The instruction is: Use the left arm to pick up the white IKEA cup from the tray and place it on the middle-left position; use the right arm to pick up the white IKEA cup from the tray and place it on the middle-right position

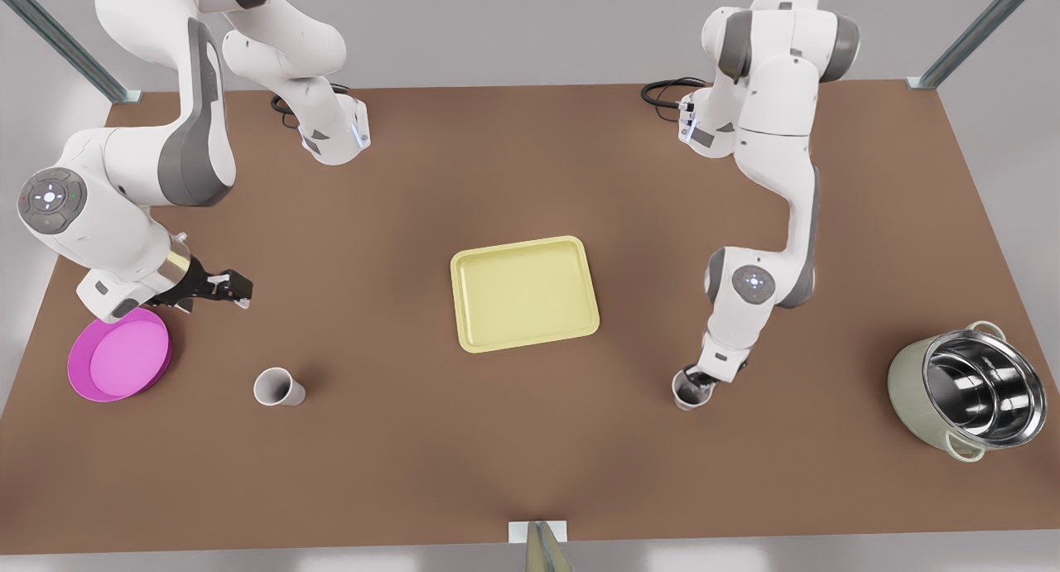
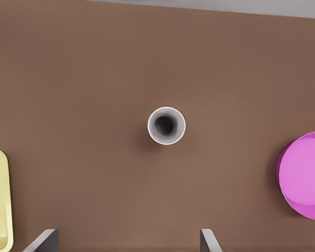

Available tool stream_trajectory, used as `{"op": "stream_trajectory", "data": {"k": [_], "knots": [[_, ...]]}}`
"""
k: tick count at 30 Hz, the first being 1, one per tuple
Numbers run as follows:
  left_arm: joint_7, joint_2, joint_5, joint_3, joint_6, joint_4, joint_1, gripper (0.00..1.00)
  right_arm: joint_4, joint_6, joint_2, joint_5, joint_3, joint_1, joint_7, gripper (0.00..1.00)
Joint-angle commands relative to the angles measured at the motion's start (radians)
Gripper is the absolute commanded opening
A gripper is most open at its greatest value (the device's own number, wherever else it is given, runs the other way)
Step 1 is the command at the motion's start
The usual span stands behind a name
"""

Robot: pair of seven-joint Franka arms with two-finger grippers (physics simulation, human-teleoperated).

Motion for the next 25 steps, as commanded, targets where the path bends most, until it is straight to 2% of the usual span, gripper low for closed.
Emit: {"op": "stream_trajectory", "data": {"k": [1,4,5,6,12,14,15,16,17,18,19,20,22,25], "knots": [[0.218,0.010,-0.064,-0.005,0.067,0.005,0.001,0.18,0.001,0.000,-0.001,0.001,0.000,0.000,0.021,1.00],[0.218,0.016,-0.079,-0.005,0.067,0.008,0.001,0.18,0.002,0.003,-0.003,-0.001,-0.002,0.000,0.020,1.00],[0.218,0.016,-0.081,-0.005,0.067,0.009,0.002,0.26,0.011,0.003,-0.003,-0.001,-0.003,0.000,0.023,1.00],[0.218,0.016,-0.101,-0.008,0.067,0.026,-0.001,1.00,0.016,0.003,-0.003,0.001,-0.002,0.002,0.026,1.00],[0.239,0.010,-0.085,-0.006,0.051,0.023,-0.001,1.00,0.037,0.009,-0.004,-0.001,0.000,0.002,0.024,1.00],[0.319,-0.038,-0.088,0.008,-0.047,0.023,0.001,1.00,0.037,0.009,-0.004,-0.001,0.001,0.002,0.024,1.00],[0.327,-0.136,-0.078,0.011,-0.211,0.024,-0.001,1.00,0.037,0.009,-0.004,-0.001,0.001,0.002,0.024,1.00],[0.325,-0.245,0.036,0.014,-0.413,0.047,-0.001,1.00,0.039,0.009,-0.004,-0.001,0.000,0.002,0.024,1.00],[0.328,-0.366,0.088,0.015,-0.858,0.185,-0.001,1.00,0.039,0.009,-0.004,-0.001,-0.003,0.002,0.026,1.00],[0.427,-0.436,0.076,0.018,-1.188,0.287,0.002,1.00,0.040,0.009,-0.006,-0.001,-0.006,0.002,0.026,1.00],[0.475,-0.590,0.076,0.018,-0.999,0.051,0.002,1.00,0.040,0.009,-0.009,-0.001,-0.012,0.002,0.027,1.00],[0.463,-0.505,0.076,0.015,-0.963,0.133,-0.001,1.00,0.071,0.008,-0.009,-0.001,-0.011,0.000,0.027,1.00],[0.465,-0.444,0.044,0.020,-1.036,0.259,0.002,1.00,0.073,-0.024,-0.021,-0.004,-0.016,0.000,0.020,1.00],[0.465,-0.441,0.022,0.020,-1.036,0.261,0.002,1.00,0.074,-0.026,-0.021,0.005,-0.035,0.000,0.021,1.00]]}}
